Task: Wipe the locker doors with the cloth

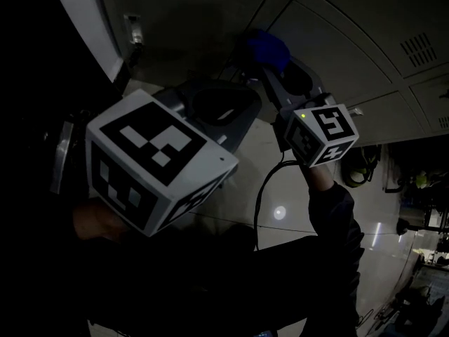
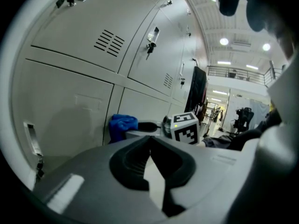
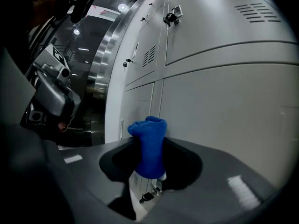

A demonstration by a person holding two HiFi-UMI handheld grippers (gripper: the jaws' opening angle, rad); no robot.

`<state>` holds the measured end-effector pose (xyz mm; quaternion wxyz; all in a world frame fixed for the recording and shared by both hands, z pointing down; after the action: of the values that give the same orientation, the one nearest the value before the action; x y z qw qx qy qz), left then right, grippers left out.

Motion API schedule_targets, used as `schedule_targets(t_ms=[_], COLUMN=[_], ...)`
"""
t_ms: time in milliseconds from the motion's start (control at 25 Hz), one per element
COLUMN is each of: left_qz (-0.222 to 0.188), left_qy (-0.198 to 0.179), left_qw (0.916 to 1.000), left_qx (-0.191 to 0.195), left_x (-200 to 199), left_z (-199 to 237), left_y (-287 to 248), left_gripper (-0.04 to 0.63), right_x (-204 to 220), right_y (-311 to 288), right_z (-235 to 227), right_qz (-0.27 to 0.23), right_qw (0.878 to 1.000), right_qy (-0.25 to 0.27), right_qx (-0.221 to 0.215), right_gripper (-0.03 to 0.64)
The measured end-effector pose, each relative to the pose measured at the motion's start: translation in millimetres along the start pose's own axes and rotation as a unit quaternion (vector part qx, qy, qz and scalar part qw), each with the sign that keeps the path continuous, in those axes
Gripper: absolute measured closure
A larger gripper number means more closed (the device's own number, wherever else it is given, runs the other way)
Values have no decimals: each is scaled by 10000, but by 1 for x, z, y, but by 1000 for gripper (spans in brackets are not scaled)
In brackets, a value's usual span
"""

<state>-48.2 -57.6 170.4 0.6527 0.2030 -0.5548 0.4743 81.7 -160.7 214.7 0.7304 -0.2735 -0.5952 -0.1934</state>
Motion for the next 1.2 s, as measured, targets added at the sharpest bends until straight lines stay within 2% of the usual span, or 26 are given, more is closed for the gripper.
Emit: schedule_targets(t_ms=[240, 800, 1200], left_qz=[-21, 74, 141], left_qy=[-23, -46, -30], left_qw=[10000, 10000, 9999], left_qx=[-1, 32, 40], left_x=[7, 10, 11], left_z=[2, -1, -1], left_y=[8, -6, -12], left_gripper=[615, 615, 615], right_x=[3, 27, 40], right_y=[1, 49, 98], right_z=[-5, -56, -103], right_qz=[37, 154, 280], right_qw=[9998, 9974, 9911], right_qy=[-77, -144, -135], right_qx=[187, 686, 1295], right_gripper=[483, 479, 477])
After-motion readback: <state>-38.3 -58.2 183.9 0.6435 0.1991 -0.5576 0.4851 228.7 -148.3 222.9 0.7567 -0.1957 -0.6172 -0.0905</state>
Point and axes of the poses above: the fingertips, and each gripper's own axes: y backward along the fingers, z to its left, x out of its underside, the point moved 8 cm from there along y, backward along the fingers, and after that the axes turned 10 degrees about x, right-handed, at the moved point
